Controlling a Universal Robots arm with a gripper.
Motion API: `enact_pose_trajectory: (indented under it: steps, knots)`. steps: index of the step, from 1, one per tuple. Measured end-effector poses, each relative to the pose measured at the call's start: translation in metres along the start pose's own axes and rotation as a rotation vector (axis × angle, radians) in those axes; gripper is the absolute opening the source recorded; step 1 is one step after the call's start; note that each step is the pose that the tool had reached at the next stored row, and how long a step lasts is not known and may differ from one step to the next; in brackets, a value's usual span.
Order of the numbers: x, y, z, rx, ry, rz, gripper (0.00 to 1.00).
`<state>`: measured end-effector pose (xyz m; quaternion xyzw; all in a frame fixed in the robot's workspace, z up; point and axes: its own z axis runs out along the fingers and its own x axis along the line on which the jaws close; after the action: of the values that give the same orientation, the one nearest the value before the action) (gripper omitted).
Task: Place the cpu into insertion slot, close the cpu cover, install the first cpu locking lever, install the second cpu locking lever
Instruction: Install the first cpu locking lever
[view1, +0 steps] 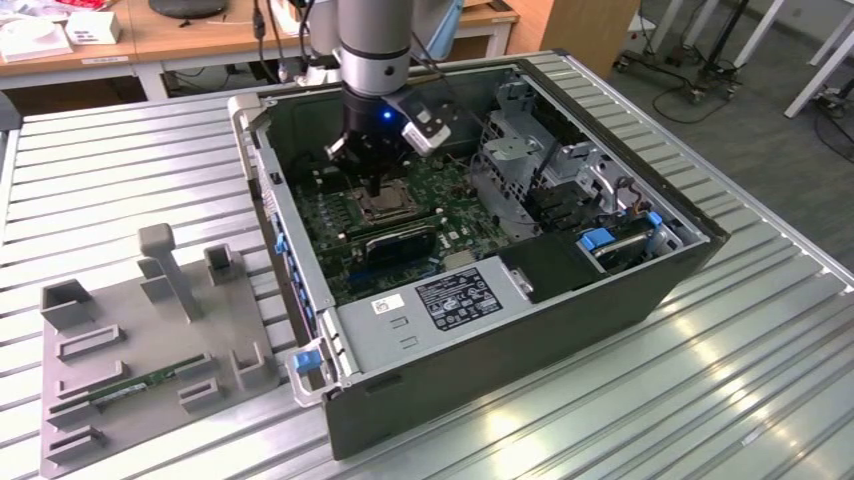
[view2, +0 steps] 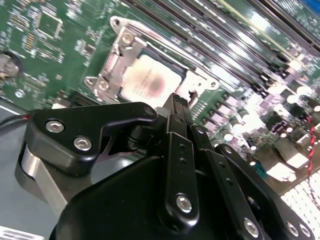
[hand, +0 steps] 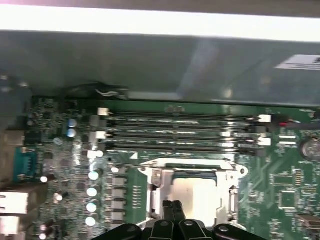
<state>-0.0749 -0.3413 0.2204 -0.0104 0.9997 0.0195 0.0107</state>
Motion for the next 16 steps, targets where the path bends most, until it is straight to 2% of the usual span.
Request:
enact_pose_trajectory:
  steps: [8, 16]
  knots:
    - [0.0173, 0.0004, -0.0003, 0.0001, 0.0000, 0.000, 0.11]
    - [0.0191, 0.0004, -0.0013, 0.0002, 0.0002, 0.000, 0.11]
